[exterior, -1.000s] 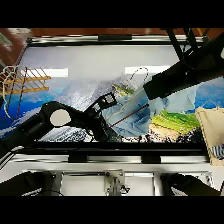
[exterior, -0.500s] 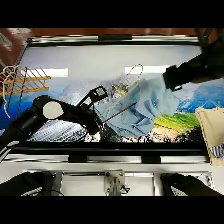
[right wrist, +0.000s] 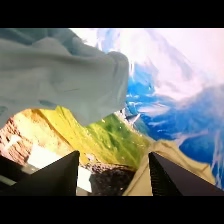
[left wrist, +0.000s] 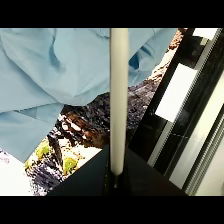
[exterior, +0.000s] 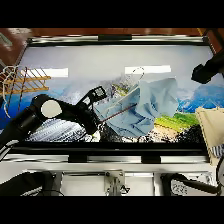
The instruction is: Fold the shirts.
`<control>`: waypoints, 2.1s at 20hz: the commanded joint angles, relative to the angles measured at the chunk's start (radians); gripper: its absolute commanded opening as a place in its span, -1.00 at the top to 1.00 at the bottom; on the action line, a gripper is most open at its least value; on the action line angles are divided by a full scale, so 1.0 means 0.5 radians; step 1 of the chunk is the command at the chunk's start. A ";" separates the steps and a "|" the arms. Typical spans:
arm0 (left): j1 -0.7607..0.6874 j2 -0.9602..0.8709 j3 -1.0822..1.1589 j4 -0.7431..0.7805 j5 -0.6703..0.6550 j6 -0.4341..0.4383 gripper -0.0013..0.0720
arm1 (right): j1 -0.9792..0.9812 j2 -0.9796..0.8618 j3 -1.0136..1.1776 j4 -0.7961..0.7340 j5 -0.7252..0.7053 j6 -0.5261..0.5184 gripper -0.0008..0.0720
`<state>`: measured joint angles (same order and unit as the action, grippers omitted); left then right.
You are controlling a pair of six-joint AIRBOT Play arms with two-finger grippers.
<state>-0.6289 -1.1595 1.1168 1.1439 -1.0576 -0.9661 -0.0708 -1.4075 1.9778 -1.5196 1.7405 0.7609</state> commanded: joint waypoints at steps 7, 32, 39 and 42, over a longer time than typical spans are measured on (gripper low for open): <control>0.097 -0.004 0.002 0.000 -0.059 0.077 0.83 | -0.092 -0.385 0.000 0.536 0.037 -1.082 -0.53; 0.323 -0.004 0.046 0.176 0.108 0.077 0.83 | 0.185 -0.626 -0.137 0.608 0.033 -1.158 0.76; 0.745 -0.003 0.170 0.197 0.261 0.112 -0.54 | 0.183 -0.492 -0.135 0.622 0.034 -1.098 0.76; 0.890 0.008 0.420 0.197 0.249 0.090 -0.54 | 0.183 -0.389 -0.135 0.671 0.030 -1.015 0.76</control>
<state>-0.2554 -1.1595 1.2369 1.2404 -0.9405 -0.9134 0.0204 -1.6428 1.9106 -1.2076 1.7584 0.2176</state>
